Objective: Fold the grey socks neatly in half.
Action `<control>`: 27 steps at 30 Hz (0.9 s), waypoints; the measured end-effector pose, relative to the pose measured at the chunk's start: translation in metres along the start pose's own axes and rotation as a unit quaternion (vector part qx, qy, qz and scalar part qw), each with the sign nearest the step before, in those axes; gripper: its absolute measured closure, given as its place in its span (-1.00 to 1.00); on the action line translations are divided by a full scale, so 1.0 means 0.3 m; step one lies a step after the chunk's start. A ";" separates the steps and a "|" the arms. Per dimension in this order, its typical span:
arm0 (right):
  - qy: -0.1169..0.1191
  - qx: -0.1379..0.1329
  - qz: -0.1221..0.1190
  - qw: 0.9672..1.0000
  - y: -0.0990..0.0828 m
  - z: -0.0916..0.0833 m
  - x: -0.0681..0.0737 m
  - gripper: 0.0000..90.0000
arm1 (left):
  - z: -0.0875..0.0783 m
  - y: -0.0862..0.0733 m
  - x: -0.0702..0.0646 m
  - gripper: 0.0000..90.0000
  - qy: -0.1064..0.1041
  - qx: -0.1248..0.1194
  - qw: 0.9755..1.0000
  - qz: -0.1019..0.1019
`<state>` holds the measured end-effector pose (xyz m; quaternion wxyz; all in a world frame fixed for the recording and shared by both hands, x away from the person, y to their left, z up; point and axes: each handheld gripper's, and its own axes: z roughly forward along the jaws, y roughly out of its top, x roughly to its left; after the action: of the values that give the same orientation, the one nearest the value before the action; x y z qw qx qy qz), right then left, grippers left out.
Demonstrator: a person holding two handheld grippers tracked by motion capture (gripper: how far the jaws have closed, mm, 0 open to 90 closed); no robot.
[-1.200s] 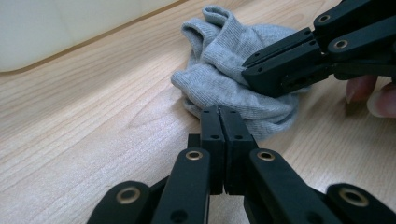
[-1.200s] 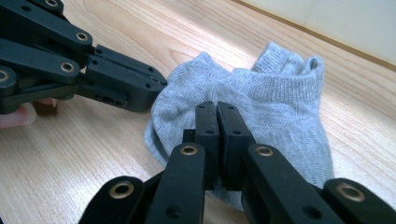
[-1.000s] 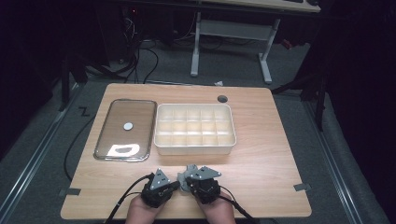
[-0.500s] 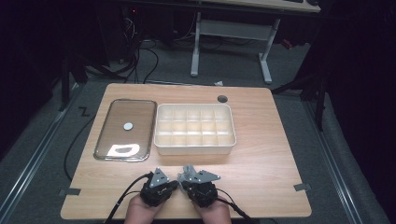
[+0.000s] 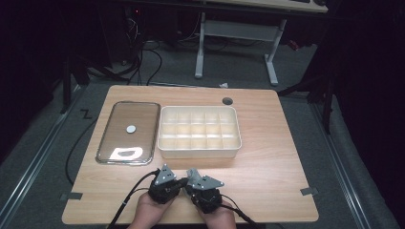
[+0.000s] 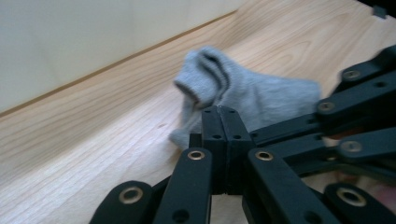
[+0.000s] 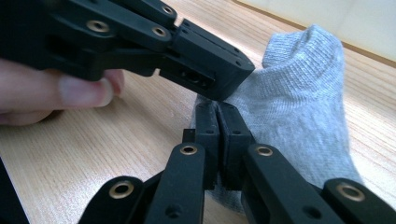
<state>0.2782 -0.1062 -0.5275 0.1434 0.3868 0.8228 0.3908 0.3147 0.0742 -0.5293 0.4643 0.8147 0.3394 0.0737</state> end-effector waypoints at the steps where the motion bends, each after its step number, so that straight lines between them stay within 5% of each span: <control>1: 0.001 0.000 -0.001 1.000 0.000 0.000 0.000 0.97 | 0.004 -0.004 0.005 1.00 -0.002 0.003 1.000 -0.002; 8: 0.020 -0.007 -0.007 1.000 0.005 -0.041 0.009 0.87 | 0.011 -0.008 -0.003 1.00 0.003 0.005 1.000 0.011; 9: 0.016 -0.029 -0.011 0.999 0.024 -0.086 0.004 0.84 | 0.011 -0.008 -0.003 1.00 0.004 0.005 1.000 0.011; 14: -0.018 -0.046 0.005 0.999 0.054 -0.148 -0.058 0.73 | 0.012 -0.007 -0.006 1.00 0.011 0.006 1.000 0.022; 16: -0.010 -0.029 0.013 0.999 0.033 -0.131 -0.079 0.69 | 0.011 -0.006 -0.004 1.00 0.018 0.006 0.999 0.028; 20: -0.013 0.013 -0.008 1.000 -0.019 -0.059 -0.057 0.69 | 0.011 -0.002 0.014 1.00 0.026 0.006 0.999 0.027; 24: -0.022 0.003 -0.011 1.000 -0.023 -0.046 -0.047 0.72 | -0.003 0.004 0.018 1.00 0.037 -0.003 0.999 0.019; 27: -0.024 0.008 -0.011 1.000 -0.017 -0.041 -0.044 0.72 | -0.042 0.027 -0.010 0.97 0.021 -0.034 0.999 0.016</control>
<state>0.2776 -0.1245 -0.5242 0.1646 0.3886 0.8261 0.3736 0.3109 0.0786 -0.5151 0.4836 0.8018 0.3334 0.1097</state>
